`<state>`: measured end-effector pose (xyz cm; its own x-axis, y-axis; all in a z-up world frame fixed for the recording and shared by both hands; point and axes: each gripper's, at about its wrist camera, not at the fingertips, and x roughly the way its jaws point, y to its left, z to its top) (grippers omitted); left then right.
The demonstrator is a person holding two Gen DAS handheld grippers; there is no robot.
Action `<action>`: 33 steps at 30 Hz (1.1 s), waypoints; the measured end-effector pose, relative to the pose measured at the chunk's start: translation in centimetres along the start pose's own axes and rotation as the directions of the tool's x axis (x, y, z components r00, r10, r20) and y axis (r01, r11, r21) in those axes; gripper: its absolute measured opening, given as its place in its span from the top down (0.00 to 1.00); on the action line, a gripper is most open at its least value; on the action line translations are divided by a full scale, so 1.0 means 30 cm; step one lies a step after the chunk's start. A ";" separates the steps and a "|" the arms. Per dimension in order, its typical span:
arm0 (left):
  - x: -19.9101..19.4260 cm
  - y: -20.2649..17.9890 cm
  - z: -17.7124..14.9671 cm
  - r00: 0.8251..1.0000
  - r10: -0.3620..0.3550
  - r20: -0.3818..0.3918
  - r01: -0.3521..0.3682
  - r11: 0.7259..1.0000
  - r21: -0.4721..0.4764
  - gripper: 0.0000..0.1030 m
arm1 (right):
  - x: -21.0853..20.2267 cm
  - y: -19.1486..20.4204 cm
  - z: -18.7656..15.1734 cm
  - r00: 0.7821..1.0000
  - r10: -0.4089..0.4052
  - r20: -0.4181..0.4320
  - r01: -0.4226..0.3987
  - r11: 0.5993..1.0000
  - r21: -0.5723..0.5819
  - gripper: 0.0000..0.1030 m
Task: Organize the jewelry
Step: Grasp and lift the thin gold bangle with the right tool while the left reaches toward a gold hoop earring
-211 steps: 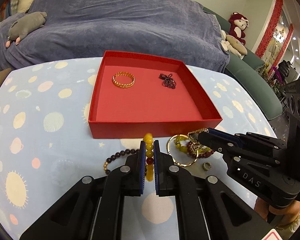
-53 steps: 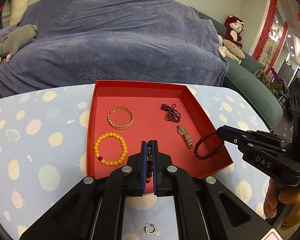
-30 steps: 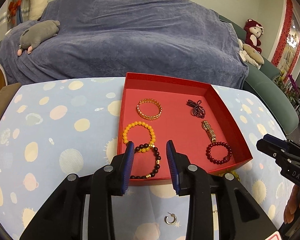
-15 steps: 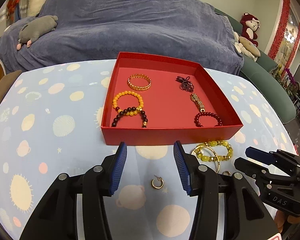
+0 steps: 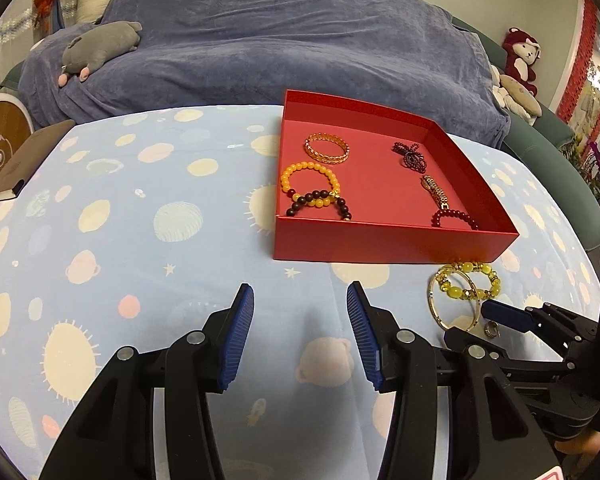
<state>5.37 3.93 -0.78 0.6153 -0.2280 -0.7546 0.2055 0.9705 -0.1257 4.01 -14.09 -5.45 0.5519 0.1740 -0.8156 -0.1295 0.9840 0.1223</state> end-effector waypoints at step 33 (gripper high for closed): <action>0.051 -0.147 0.002 0.989 -0.131 -0.073 0.133 0.991 0.023 0.55 | -0.193 -0.164 0.081 0.979 -0.107 0.174 0.093 0.992 0.088 0.50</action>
<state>5.45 -0.69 -1.35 0.5254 -0.3470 -0.7768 0.3029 0.9295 -0.2103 3.47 -19.84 0.04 0.6973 0.0715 -0.7132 -0.0043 0.9954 0.0955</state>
